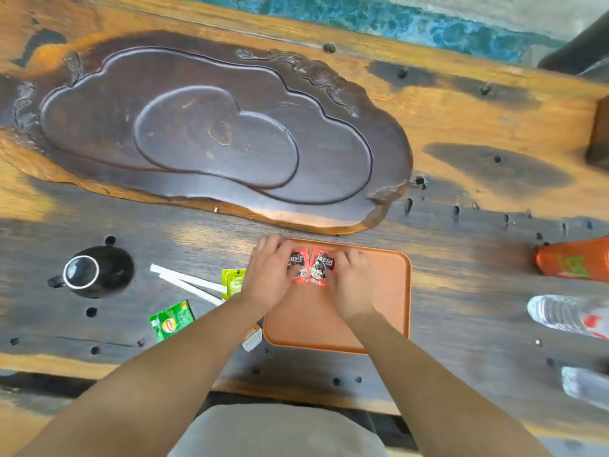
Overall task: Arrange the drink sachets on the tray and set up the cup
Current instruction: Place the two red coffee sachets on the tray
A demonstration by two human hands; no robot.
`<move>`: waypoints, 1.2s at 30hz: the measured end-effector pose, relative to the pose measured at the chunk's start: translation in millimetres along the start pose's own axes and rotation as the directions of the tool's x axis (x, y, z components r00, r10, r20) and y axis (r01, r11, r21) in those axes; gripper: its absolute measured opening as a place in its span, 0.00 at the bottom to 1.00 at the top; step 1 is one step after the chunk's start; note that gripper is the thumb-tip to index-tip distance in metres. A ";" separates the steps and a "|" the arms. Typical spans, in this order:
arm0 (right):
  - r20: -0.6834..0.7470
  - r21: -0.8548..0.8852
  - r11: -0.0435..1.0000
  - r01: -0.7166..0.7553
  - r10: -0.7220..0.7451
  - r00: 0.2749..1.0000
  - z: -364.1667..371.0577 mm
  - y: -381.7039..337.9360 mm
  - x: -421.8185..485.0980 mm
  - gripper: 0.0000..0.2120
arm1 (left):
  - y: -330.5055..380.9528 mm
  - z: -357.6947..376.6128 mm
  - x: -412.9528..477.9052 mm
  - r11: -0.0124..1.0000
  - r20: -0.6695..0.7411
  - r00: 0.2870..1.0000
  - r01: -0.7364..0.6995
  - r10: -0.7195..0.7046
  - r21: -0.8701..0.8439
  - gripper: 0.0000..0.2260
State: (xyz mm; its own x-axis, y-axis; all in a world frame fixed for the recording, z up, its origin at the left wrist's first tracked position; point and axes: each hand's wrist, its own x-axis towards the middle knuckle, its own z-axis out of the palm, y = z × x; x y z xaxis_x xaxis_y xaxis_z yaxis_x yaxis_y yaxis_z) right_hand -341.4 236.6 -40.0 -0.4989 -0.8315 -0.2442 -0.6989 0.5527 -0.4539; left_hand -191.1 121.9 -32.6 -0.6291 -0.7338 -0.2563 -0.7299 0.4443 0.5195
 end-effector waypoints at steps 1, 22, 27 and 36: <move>0.024 -0.024 0.998 0.049 -0.049 0.999 1.3 0.3 -4.0 0.13 | 0.6 2.6 -5.2 0.998 0.015 0.999 -0.045 0.045 0.046 0.16; 0.108 -0.126 0.990 0.058 -0.045 0.993 14.8 -4.2 -10.4 0.22 | -2.8 16.8 -15.7 0.975 0.106 0.990 -0.113 0.094 0.192 0.21; 0.064 -0.096 0.992 0.088 -0.082 0.995 18.3 -13.5 -15.9 0.21 | -9.0 8.2 -26.9 0.987 0.038 0.994 -0.105 0.101 0.121 0.19; 0.170 -0.037 0.952 0.305 -0.295 0.940 46.6 -103.4 -18.8 0.13 | -111.8 -47.1 -113.1 0.923 -0.205 0.901 0.383 -0.383 -0.041 0.15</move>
State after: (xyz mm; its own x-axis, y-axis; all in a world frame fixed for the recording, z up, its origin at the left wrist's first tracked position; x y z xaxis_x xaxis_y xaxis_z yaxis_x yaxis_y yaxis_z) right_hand -235.9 192.5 -28.4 -0.1762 -0.9542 -0.2417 -0.8364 0.2746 -0.4744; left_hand -25.7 131.0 -23.3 -0.2325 -0.9364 -0.2629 -0.9037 0.1080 0.4144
